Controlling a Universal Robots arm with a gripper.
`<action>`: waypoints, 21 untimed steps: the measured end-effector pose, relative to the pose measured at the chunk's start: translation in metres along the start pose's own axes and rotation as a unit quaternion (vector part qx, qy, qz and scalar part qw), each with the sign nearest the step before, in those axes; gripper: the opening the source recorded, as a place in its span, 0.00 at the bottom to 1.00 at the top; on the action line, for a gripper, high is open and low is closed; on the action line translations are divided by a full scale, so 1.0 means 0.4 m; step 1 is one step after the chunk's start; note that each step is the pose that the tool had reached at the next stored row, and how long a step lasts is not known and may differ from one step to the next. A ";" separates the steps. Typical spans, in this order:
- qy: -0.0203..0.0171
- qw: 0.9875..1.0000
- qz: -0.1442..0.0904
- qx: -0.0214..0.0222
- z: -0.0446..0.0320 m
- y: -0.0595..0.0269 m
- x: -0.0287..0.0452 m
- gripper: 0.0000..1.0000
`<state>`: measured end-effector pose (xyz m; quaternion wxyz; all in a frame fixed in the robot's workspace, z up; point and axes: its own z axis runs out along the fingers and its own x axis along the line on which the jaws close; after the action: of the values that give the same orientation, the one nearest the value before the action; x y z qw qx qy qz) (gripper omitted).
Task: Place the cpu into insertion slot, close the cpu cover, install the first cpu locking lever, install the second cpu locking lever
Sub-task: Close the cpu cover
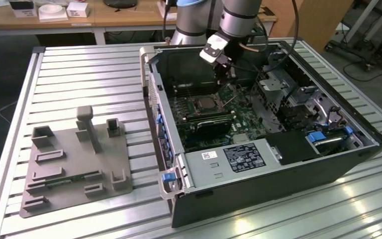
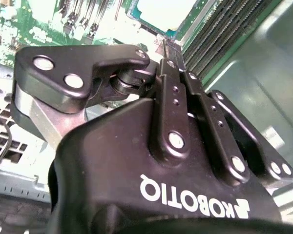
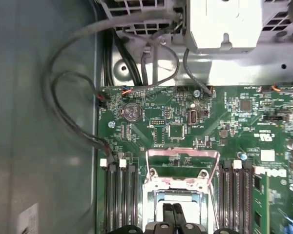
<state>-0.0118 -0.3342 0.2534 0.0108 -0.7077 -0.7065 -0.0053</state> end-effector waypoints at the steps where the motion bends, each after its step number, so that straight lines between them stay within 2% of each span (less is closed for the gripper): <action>1: 0.000 1.000 0.000 0.000 -0.010 0.000 0.000 0.10; 4: 0.000 1.000 0.000 0.000 -0.041 0.000 0.001 0.10; 5: 0.000 1.000 0.000 0.000 -0.044 0.000 0.001 0.10; 21: 0.000 1.000 0.000 0.000 -0.048 0.004 0.001 0.10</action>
<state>-0.0100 -0.3342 0.2724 0.0109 -0.7075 -0.7066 -0.0053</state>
